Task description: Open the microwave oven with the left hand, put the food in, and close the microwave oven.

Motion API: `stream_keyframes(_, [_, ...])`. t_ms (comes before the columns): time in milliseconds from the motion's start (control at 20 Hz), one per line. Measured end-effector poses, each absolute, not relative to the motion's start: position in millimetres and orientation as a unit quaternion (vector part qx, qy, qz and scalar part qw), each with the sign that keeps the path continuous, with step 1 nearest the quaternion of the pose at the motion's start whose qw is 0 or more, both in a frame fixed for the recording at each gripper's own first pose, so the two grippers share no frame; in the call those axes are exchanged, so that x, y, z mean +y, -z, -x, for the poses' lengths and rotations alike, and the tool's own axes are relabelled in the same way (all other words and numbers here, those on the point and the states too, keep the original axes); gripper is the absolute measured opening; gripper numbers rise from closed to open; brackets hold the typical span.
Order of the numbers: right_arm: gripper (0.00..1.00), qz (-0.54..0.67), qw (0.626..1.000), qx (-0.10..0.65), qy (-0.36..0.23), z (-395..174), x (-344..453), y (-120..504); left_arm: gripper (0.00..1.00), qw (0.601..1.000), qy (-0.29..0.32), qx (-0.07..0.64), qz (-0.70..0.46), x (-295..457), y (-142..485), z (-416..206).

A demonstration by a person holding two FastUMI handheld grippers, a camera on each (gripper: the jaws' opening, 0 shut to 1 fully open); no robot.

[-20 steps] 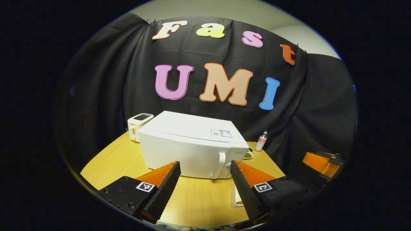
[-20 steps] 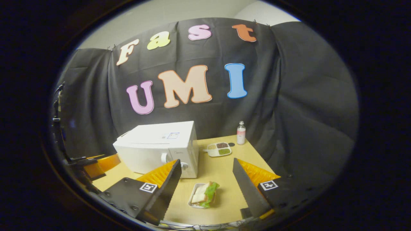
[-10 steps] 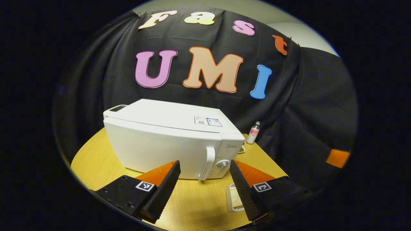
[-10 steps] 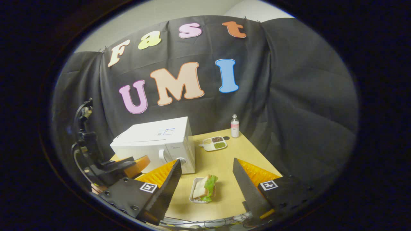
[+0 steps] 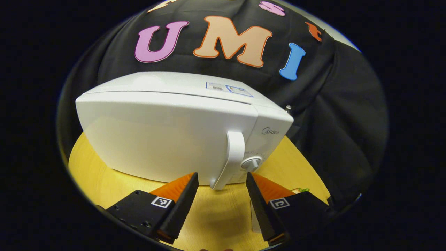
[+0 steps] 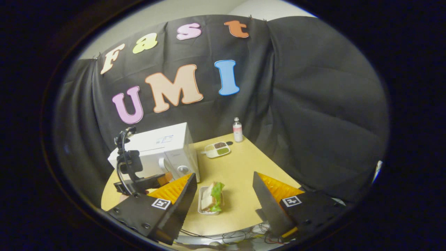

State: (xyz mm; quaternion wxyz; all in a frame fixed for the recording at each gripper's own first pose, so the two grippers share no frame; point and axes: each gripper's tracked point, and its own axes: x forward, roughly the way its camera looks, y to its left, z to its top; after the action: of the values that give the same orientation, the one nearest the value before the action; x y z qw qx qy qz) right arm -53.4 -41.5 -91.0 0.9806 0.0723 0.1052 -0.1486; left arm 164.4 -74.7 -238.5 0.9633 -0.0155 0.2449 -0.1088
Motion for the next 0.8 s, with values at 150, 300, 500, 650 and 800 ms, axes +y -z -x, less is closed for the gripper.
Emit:
stream_keyframes(150, [0.99,-0.086,0.979,0.106,0.150,54,-38,89,0.84,0.960,0.102,0.260,0.009,-76,254,-178])
stream_keyframes(300, [0.99,-0.087,0.979,0.107,0.152,50,-38,88,0.65,0.954,0.094,0.285,-0.004,-75,269,-185])
stream_keyframes(500, [0.99,-0.085,0.979,0.114,0.149,46,-38,92,0.47,0.950,0.097,0.298,-0.012,-79,277,-191])
stream_keyframes(650, [0.99,-0.086,0.979,0.117,0.145,44,-39,95,0.37,0.950,0.089,0.300,-0.022,-82,279,-195])
stream_keyframes(800, [0.99,-0.085,0.980,0.115,0.139,42,-39,94,0.33,0.952,0.079,0.292,-0.046,-82,281,-196])
